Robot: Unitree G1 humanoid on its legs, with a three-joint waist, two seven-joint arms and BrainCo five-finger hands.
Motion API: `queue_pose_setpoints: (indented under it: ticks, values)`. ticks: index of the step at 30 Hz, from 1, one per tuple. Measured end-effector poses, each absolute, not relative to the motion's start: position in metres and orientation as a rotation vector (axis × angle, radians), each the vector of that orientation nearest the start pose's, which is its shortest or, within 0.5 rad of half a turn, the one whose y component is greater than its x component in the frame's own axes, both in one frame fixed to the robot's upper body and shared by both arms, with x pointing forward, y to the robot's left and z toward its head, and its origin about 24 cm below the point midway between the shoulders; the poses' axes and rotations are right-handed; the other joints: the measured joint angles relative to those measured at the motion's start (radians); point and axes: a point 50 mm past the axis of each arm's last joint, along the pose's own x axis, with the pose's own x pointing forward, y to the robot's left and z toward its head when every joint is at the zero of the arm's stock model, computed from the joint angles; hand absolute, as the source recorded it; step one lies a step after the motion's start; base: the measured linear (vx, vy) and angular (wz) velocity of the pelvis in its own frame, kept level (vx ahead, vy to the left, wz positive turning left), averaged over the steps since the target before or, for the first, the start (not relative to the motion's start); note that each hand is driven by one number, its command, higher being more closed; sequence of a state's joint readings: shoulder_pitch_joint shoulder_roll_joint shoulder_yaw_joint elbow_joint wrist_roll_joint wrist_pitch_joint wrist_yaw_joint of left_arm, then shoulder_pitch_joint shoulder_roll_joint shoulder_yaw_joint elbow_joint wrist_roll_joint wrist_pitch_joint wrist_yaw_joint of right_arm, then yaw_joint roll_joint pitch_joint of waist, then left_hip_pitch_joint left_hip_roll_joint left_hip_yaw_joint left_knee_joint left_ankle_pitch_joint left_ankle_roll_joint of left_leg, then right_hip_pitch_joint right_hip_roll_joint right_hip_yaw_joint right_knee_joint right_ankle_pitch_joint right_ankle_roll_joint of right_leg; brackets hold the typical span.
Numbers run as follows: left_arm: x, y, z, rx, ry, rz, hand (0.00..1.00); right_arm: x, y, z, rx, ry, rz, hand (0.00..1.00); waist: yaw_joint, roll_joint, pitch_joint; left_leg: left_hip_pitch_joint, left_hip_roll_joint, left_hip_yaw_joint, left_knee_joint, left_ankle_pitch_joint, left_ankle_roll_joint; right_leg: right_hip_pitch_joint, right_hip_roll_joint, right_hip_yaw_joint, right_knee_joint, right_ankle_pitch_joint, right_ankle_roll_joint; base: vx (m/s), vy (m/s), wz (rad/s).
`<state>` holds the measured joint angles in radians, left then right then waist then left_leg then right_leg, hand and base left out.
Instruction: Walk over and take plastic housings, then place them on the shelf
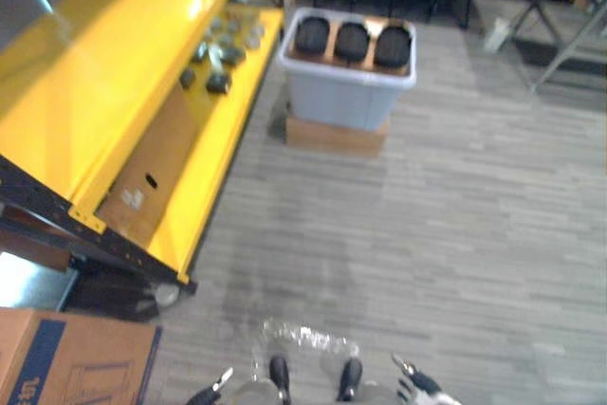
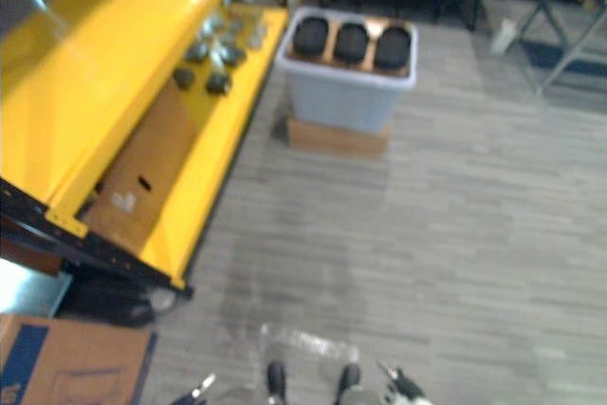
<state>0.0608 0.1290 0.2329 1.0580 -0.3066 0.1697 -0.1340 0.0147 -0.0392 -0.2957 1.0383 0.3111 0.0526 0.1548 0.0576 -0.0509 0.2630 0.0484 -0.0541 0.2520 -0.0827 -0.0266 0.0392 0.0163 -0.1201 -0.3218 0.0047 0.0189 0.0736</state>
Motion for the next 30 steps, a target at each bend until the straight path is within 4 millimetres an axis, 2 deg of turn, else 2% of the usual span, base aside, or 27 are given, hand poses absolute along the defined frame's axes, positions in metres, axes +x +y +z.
queue_pose_setpoints:
  ticks: [3,7,10,11,14,18,21,26,30]
  values:
    - [0.099,0.214,-0.159,-0.395,1.127,0.313,0.00,0.121,-0.190,-0.155,0.492,0.986,-0.293,0.00,0.016,-0.002,0.004,0.002,-0.001,-0.005,0.001,-0.001,0.000,0.000,0.001,0.002,0.004,-0.003,-0.005,0.10,0.001,0.07]
    - [0.108,0.212,-0.157,-0.392,1.098,0.297,0.00,0.123,-0.189,-0.154,0.500,0.972,-0.274,0.00,0.019,0.000,0.010,0.004,0.006,-0.042,0.009,-0.008,0.002,0.000,-0.002,-0.001,0.044,-0.016,-0.024,0.07,0.006,0.28]
    - [0.123,0.210,-0.152,-0.388,1.054,0.279,0.00,0.128,-0.190,-0.151,0.492,0.941,-0.266,0.00,0.038,0.001,0.049,-0.016,0.010,-0.055,0.094,-0.056,0.009,0.001,-0.016,0.001,0.102,-0.044,-0.029,0.01,0.033,0.18]
    - [0.125,0.209,-0.151,-0.386,1.046,0.278,0.00,0.128,-0.190,-0.151,0.490,0.943,-0.261,0.00,0.042,-0.001,0.052,-0.016,0.004,-0.055,0.108,-0.066,0.012,0.002,-0.026,0.004,0.116,-0.058,-0.020,-0.01,0.041,0.06]
    - [0.127,0.209,-0.151,-0.364,1.033,0.280,0.00,0.128,-0.187,-0.151,0.500,0.944,-0.253,0.00,0.041,0.000,0.052,-0.018,-0.003,-0.060,0.129,-0.079,0.018,0.002,-0.037,0.018,0.132,-0.073,-0.007,0.00,0.012,0.00]
    - [0.130,0.208,-0.150,-0.319,1.021,0.279,0.00,0.125,-0.186,-0.152,0.523,0.945,-0.271,0.00,0.039,0.000,0.052,-0.013,-0.004,-0.062,0.133,-0.079,0.018,0.009,-0.037,0.022,0.133,-0.075,-0.007,0.00,-0.001,0.02]
    - [0.132,0.207,-0.149,-0.315,1.010,0.277,0.00,0.117,-0.188,-0.154,0.530,0.966,-0.303,0.00,0.036,0.001,0.050,0.013,-0.004,-0.076,0.140,-0.079,0.018,0.044,-0.037,0.021,0.134,-0.081,-0.008,0.00,-0.009,0.13]
    - [0.129,0.200,-0.151,-0.317,1.020,0.256,0.00,0.103,-0.190,-0.157,0.520,1.006,-0.310,0.00,0.036,0.007,0.011,0.047,-0.006,-0.078,0.147,-0.081,0.014,0.085,-0.042,0.021,0.133,-0.094,0.006,-0.03,-0.011,0.02]
    - [0.121,0.192,-0.155,-0.326,1.056,0.239,0.00,0.095,-0.195,-0.159,0.515,1.037,-0.323,0.00,0.027,0.025,-0.028,0.053,-0.011,-0.080,0.144,-0.080,0.015,0.087,-0.056,0.022,0.142,-0.118,0.023,-0.09,0.006,0.00]
